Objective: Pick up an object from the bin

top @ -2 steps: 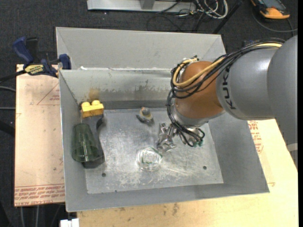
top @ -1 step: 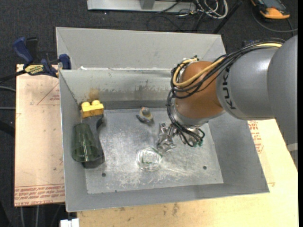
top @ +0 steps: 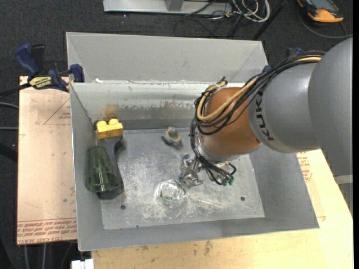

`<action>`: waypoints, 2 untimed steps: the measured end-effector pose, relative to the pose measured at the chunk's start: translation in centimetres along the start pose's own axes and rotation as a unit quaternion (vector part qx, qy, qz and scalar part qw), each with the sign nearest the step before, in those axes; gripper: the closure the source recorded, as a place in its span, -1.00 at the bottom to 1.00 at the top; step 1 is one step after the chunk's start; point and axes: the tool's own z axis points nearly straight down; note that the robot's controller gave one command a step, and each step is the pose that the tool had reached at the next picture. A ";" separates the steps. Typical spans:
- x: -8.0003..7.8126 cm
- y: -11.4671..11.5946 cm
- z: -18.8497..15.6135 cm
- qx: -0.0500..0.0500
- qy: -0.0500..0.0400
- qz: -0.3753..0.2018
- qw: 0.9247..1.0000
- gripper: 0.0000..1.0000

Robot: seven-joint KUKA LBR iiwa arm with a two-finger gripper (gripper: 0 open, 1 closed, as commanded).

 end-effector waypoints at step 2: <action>2.5 -0.3 -1.6 -0.006 0.017 0.036 0.999 1.00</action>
Offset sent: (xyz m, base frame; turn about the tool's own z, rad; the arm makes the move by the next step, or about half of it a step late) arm -0.0416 -0.0304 0.0542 0.1764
